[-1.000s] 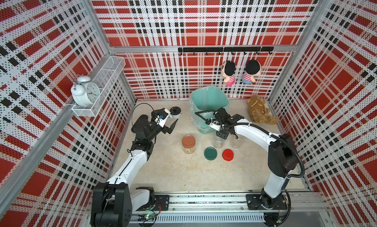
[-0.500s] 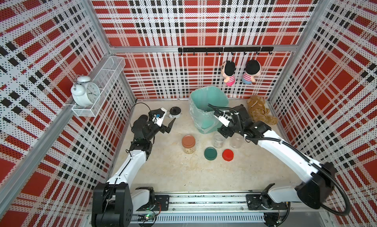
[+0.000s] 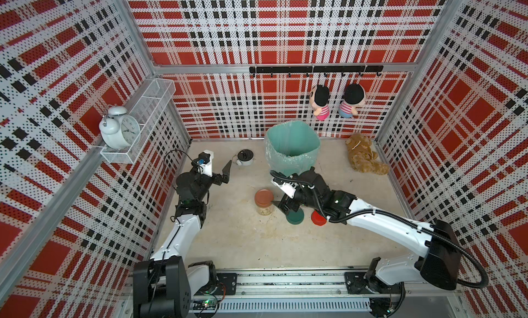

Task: Empty moldy peanuts from jars
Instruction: Pick up the jar from the center of the board.

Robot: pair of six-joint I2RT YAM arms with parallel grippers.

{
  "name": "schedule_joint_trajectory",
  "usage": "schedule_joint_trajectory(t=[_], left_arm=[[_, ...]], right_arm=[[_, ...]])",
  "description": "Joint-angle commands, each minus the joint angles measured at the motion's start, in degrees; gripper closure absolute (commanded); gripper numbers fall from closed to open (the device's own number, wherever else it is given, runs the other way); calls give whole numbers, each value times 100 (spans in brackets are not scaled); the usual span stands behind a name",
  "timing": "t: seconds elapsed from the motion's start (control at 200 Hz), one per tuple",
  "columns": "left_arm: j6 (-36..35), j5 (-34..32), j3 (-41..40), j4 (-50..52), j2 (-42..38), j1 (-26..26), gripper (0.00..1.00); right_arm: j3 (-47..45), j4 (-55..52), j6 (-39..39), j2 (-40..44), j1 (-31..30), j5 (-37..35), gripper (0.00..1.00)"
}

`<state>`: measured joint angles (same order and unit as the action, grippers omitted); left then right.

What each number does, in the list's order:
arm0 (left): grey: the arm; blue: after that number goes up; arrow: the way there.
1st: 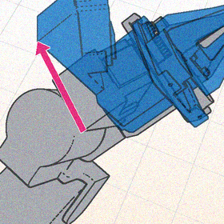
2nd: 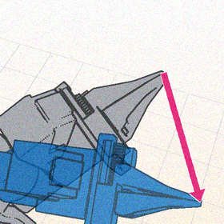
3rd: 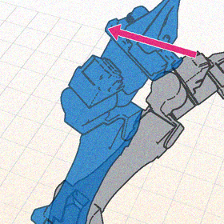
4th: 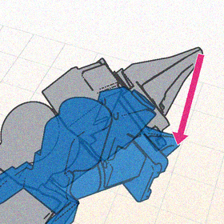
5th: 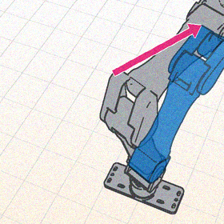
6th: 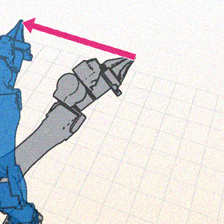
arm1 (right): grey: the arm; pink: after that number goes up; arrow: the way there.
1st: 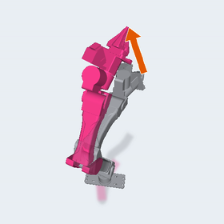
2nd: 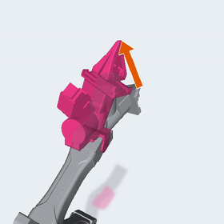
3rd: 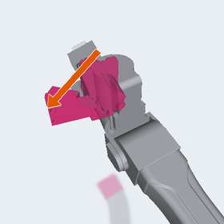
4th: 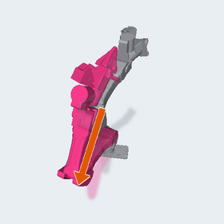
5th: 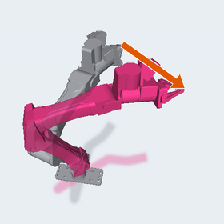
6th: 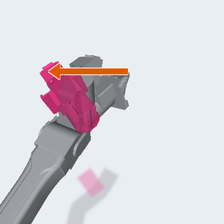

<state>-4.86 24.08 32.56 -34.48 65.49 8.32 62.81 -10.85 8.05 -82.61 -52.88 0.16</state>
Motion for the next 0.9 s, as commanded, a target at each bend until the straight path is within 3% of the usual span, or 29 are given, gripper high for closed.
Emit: schedule_joint_trajectory(t=[0.0,0.531,0.897], left_arm=[[413,-157,-130,-340,-158,205,2],[565,-269,-395,-560,-145,436,2],[529,-228,-441,-566,-125,476,2]], right_arm=[[254,610,-575,-448,-108,-253,0],[1074,769,-888,-2156,-222,27,0],[1132,657,-1120,-2560,-236,-570,0]])
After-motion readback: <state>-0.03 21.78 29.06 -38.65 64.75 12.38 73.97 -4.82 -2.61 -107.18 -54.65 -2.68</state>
